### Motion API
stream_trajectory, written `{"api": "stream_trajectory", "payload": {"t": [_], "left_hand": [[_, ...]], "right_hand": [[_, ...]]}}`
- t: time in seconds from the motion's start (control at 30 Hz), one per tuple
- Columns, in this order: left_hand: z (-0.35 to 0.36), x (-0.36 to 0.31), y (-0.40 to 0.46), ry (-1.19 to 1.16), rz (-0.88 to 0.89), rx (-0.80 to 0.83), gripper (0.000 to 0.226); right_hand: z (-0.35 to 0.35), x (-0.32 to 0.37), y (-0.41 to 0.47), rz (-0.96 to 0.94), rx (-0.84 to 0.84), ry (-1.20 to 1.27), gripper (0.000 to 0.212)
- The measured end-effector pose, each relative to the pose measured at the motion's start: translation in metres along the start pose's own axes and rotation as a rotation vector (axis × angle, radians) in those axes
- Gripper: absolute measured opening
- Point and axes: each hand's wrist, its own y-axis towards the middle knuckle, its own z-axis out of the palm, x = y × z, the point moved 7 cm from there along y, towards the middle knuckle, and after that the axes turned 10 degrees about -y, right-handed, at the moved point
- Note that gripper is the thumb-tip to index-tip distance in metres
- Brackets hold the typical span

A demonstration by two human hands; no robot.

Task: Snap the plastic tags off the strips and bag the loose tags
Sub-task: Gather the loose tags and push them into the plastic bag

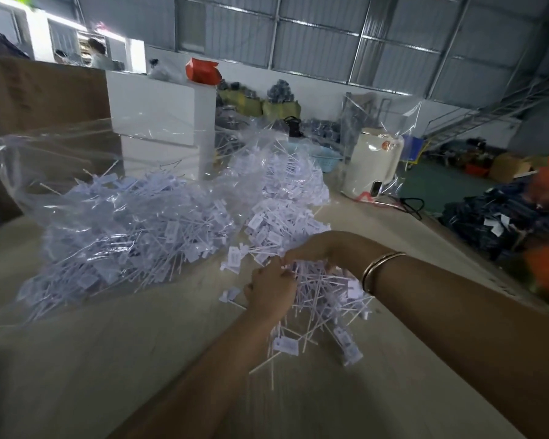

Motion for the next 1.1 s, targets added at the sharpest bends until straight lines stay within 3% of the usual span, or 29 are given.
{"api": "stream_trajectory", "payload": {"t": [0.1,0.27,0.43,0.47,0.53,0.6,0.67,0.8,1.1], "left_hand": [[-0.004,0.005,-0.002,-0.224,0.007,0.064,0.027],[-0.013,0.007,-0.010,-0.502,0.096,0.038,0.033],[-0.008,0.011,-0.011,-0.426,0.149,0.020,0.025],[-0.008,0.013,-0.010,-0.430,0.153,0.003,0.024],[-0.014,0.015,-0.007,-0.430,0.184,-0.054,0.024],[-0.021,0.016,-0.005,-0.412,0.212,-0.116,0.026],[-0.025,0.014,-0.006,-0.367,0.253,-0.150,0.028],[-0.031,0.007,-0.011,-0.236,0.349,-0.244,0.033],[-0.048,-0.036,-0.025,-0.110,0.513,-0.258,0.030]], "right_hand": [[0.003,0.002,0.006,-0.025,-0.026,0.002,0.061],[-0.013,0.000,0.014,-0.047,-0.269,-0.152,0.050],[-0.009,-0.010,0.043,0.032,-0.387,-0.110,0.087],[-0.009,-0.014,0.044,0.041,-0.451,-0.083,0.083],[-0.018,-0.026,0.041,0.049,-0.578,0.001,0.052],[-0.031,-0.042,0.033,0.042,-0.603,0.097,0.027],[-0.047,-0.056,0.022,0.019,-0.613,0.208,0.016],[-0.070,-0.070,-0.010,-0.052,-0.667,0.470,0.015],[-0.114,-0.064,-0.039,-0.124,-0.660,0.685,0.020]]}}
